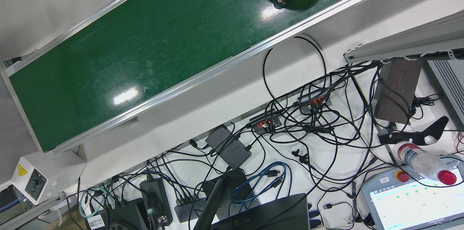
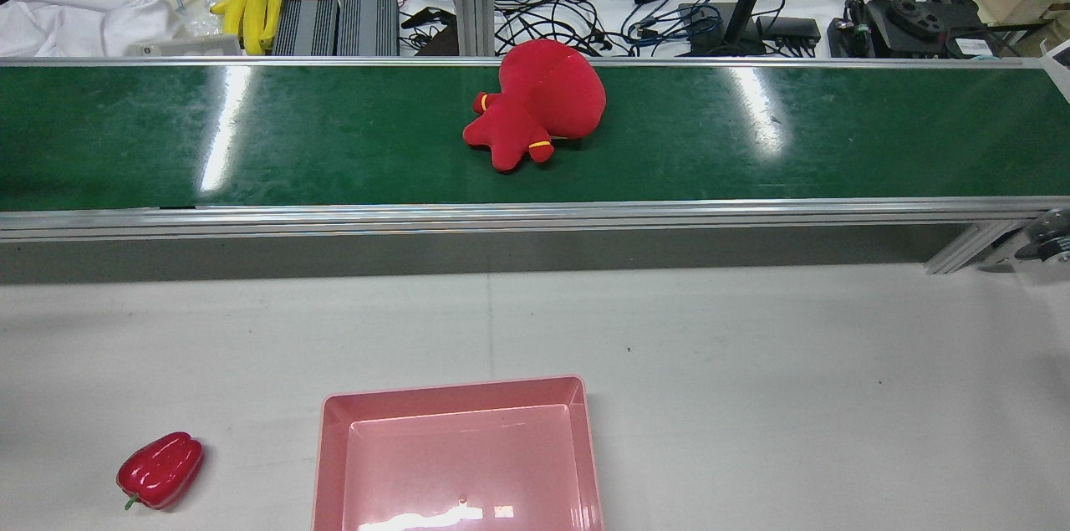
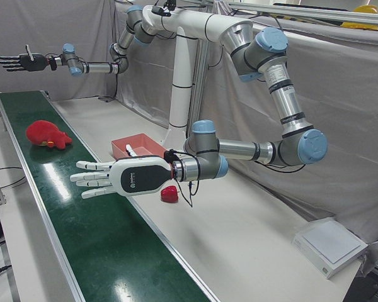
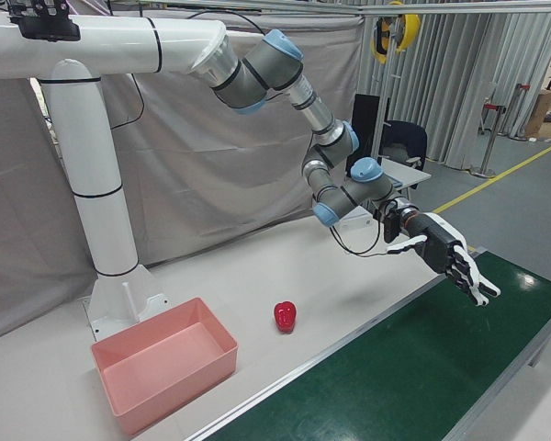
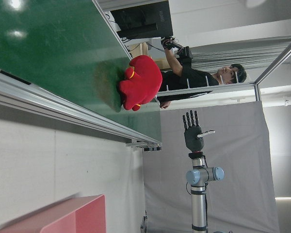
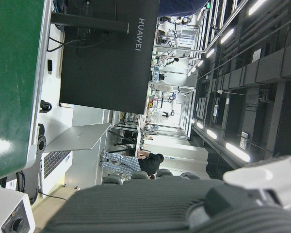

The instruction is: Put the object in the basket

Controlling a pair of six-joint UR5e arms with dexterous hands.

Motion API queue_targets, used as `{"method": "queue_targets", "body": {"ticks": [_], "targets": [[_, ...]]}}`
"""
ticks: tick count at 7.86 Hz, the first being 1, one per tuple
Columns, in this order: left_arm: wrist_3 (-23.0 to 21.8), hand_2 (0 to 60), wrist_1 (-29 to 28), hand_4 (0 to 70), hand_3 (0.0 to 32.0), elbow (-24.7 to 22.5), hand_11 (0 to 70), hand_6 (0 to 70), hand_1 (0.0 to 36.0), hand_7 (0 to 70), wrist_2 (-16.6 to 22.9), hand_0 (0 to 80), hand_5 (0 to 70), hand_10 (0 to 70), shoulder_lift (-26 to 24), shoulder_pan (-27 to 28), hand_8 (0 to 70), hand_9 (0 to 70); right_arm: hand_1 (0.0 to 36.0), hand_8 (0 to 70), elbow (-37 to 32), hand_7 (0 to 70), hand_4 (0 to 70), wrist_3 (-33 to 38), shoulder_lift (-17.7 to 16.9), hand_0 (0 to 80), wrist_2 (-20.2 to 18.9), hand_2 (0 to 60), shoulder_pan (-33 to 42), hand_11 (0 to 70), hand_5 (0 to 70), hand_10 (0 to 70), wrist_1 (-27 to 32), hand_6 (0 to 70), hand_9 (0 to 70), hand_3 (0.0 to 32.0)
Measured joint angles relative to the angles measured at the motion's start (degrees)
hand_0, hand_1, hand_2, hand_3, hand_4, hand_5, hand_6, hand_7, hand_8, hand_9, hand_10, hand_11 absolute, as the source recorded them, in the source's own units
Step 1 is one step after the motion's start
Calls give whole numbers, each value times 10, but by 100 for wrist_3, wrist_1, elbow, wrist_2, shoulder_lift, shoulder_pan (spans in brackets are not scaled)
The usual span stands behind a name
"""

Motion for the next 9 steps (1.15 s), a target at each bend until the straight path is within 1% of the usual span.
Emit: {"method": "queue_targets", "body": {"ticks": [5,6,8,9], "targets": [[28,0,1,115,0,40,0,26,207,25,-40,612,190,0,-32,82,77,126,0,0,-1,0,0,0,0,0,0,0,0,0,0,0,0,0,0,0],[40,0,46,116,0,95,0,25,208,24,-74,614,192,0,-128,169,77,126,0,0,-3,0,0,0,0,0,0,0,0,0,0,0,0,0,0,0],[88,0,113,119,0,365,0,22,208,21,-101,624,194,0,-441,266,71,117,0,0,-2,0,0,0,0,0,0,0,-3,0,0,0,0,0,0,0],[126,0,133,113,0,522,0,21,206,20,-102,622,181,0,-640,354,70,116,0,0,-1,0,0,0,0,0,0,0,-2,0,0,0,0,0,0,0]]}}
